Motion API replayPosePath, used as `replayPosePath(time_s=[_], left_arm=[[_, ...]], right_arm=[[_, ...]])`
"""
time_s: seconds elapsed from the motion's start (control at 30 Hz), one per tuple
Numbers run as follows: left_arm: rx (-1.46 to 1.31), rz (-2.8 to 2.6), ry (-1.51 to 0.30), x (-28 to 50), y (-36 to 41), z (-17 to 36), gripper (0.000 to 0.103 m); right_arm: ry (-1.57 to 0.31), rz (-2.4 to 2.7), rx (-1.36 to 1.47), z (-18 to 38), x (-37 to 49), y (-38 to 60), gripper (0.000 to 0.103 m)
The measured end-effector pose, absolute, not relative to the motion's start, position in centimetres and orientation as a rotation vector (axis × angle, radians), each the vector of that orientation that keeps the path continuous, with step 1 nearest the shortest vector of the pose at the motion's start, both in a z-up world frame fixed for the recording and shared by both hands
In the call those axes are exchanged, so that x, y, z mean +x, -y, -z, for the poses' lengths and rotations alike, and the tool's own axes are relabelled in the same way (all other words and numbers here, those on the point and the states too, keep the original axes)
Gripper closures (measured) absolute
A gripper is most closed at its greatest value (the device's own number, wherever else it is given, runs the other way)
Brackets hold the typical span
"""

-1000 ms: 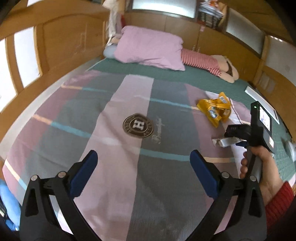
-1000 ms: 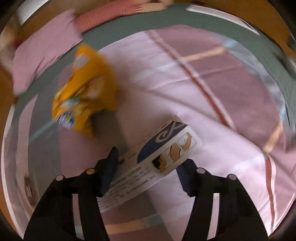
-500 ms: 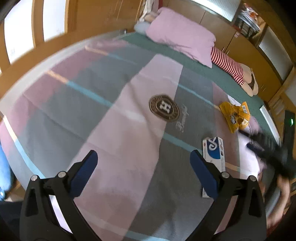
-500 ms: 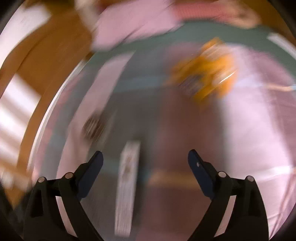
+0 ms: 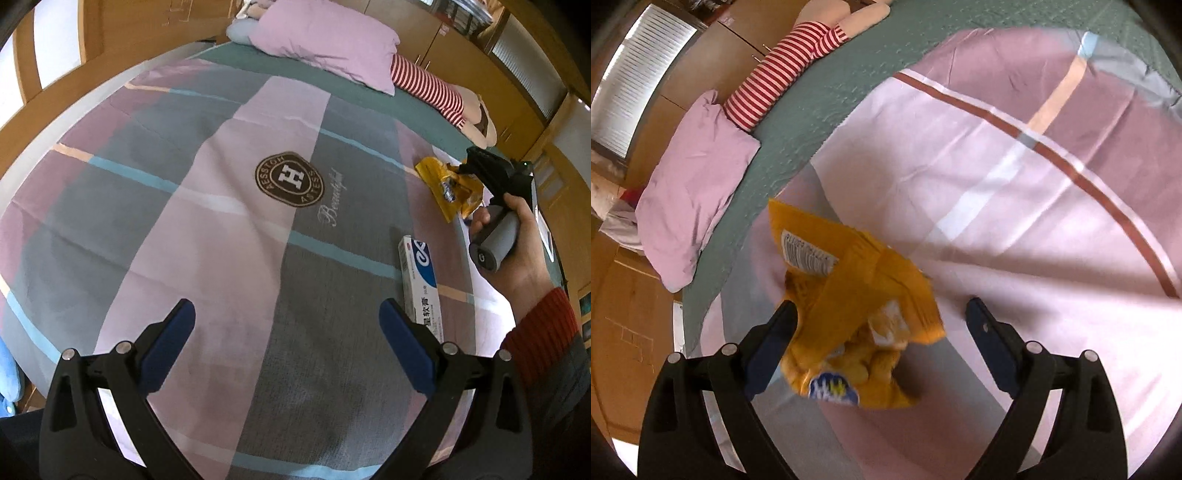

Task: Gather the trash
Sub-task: 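Grasp the white ointment box with the left gripper while the right gripper grasps the yellow chip bag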

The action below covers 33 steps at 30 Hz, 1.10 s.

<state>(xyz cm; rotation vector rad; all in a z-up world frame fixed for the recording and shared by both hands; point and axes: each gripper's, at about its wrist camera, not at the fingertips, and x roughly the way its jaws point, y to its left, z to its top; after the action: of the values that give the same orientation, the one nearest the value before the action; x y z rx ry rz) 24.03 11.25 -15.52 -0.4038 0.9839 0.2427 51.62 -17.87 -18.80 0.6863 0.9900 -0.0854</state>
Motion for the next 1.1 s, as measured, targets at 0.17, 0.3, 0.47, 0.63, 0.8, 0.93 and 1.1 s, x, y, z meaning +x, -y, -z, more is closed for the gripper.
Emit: replayPosePath(time_s=[0.17, 0.3, 0.47, 0.63, 0.8, 0.93, 1.1], left_arm=[[-0.479, -0.261, -0.998, 24.0, -12.2, 16.1, 0.004], [-0.491, -0.277, -1.005, 24.1, -12.3, 16.4, 0.004], [-0.469, -0.215, -1.009, 25.3, -10.7, 16.2, 0.004], [-0.364, 0.009, -1.085, 27.3, -5.5, 17.3, 0.004], [-0.333, 0.113, -1.16, 30.9, -1.2, 19.7, 0.004], [-0.256, 0.08, -1.159, 32.1, 0.6, 20.9, 0.01], [-0.041, 0.061, -1.106, 30.8, 1.6, 20.6, 0.052]], right_arm=[[-1.018, -0.079, 0.563, 18.4, 51.0, 16.8, 0.064], [-1.034, -0.135, 0.312, 17.1, 47.9, 16.1, 0.064], [-1.135, -0.283, 0.122, 17.0, 41.1, 16.2, 0.064], [-0.943, -0.154, 0.087, 11.9, 32.2, 21.2, 0.064], [-0.874, -0.111, 0.175, 9.4, 23.3, 26.3, 0.064], [-0.894, -0.094, 0.151, 9.8, 17.9, 27.2, 0.064], [-0.904, -0.067, 0.187, 10.8, 13.3, 28.1, 0.064]])
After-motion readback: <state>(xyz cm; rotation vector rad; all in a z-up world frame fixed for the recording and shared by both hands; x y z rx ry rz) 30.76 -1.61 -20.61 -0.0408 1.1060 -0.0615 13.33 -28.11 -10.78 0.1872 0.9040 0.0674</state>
